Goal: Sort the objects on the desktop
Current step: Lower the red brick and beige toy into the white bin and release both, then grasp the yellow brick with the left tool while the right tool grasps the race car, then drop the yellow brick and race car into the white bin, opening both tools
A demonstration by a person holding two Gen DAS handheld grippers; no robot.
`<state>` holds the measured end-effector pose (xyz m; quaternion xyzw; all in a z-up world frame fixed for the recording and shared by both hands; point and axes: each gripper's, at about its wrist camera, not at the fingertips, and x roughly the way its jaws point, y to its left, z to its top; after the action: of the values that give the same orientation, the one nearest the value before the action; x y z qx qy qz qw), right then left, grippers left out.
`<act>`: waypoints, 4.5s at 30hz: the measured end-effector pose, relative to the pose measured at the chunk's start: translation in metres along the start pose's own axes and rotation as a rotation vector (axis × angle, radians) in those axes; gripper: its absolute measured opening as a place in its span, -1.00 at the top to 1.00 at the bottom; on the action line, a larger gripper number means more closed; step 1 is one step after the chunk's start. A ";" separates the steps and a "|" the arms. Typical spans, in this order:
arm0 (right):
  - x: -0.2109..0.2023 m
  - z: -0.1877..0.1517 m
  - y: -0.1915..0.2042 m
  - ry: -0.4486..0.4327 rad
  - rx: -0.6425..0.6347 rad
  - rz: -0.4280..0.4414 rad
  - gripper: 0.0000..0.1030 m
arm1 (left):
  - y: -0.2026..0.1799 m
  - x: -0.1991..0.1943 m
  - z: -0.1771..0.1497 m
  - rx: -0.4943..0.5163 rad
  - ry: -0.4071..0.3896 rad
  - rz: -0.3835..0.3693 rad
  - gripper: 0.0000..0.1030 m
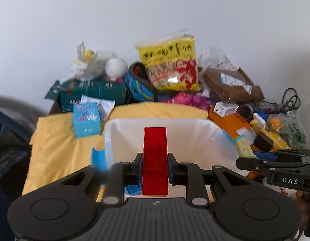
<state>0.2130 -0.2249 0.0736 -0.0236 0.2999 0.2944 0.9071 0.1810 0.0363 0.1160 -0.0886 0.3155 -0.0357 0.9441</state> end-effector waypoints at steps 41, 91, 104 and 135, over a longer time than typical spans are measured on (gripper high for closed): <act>-0.040 -0.156 0.054 0.204 -0.151 0.073 -0.15 | 0.007 -0.055 -0.200 0.080 0.175 -0.003 -0.35; -0.014 -0.198 0.065 0.282 -0.104 -0.027 0.36 | -0.011 -0.023 -0.216 0.134 0.239 -0.038 0.49; -0.055 -0.150 0.031 0.142 0.026 -0.023 0.36 | -0.005 -0.058 -0.155 0.026 0.084 -0.034 0.49; 0.049 0.014 -0.031 0.136 0.095 0.005 0.36 | 0.011 0.052 0.007 -0.005 0.158 0.037 0.23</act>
<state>0.2694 -0.2218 0.0538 0.0003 0.3745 0.2799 0.8840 0.2267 0.0412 0.0888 -0.0819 0.3905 -0.0245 0.9166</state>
